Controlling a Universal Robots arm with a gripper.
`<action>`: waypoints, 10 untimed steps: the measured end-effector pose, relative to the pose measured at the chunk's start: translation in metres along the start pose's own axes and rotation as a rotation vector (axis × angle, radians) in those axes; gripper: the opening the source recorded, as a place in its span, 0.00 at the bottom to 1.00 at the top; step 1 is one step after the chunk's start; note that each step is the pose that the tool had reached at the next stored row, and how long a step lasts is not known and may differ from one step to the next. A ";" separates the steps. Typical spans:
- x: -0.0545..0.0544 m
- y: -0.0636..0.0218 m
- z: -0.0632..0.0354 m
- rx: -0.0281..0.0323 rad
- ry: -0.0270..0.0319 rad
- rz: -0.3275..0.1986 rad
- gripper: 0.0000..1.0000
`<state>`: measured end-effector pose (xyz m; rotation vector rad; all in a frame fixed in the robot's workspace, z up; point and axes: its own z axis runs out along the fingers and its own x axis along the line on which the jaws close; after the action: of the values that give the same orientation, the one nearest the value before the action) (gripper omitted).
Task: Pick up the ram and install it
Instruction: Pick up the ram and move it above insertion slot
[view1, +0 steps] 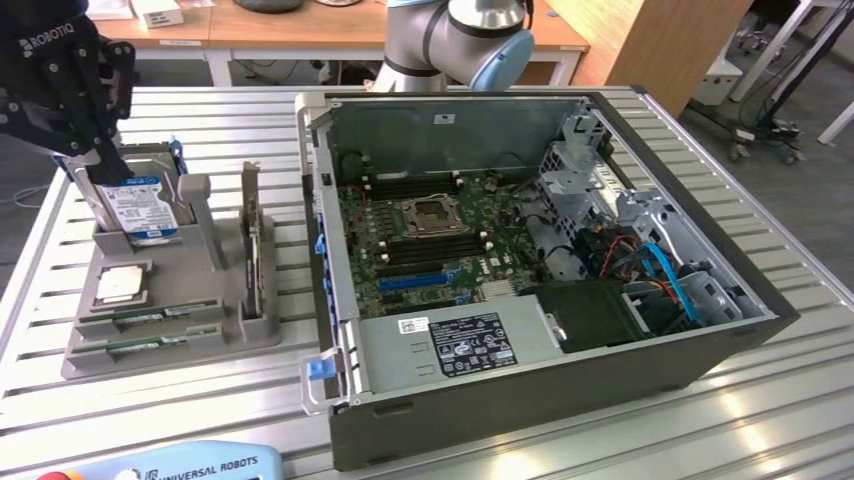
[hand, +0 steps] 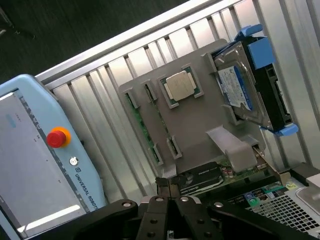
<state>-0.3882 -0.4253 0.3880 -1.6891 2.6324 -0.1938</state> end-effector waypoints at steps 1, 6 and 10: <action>0.000 0.0005 0.0006 0.0003 -0.0004 0.000 0.10; 0.001 0.0033 0.0050 -0.0004 -0.0063 0.000 0.10; 0.001 0.0033 0.0050 -0.0005 -0.0063 0.000 0.10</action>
<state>-0.3913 -0.4254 0.3827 -1.6868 2.6283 -0.1875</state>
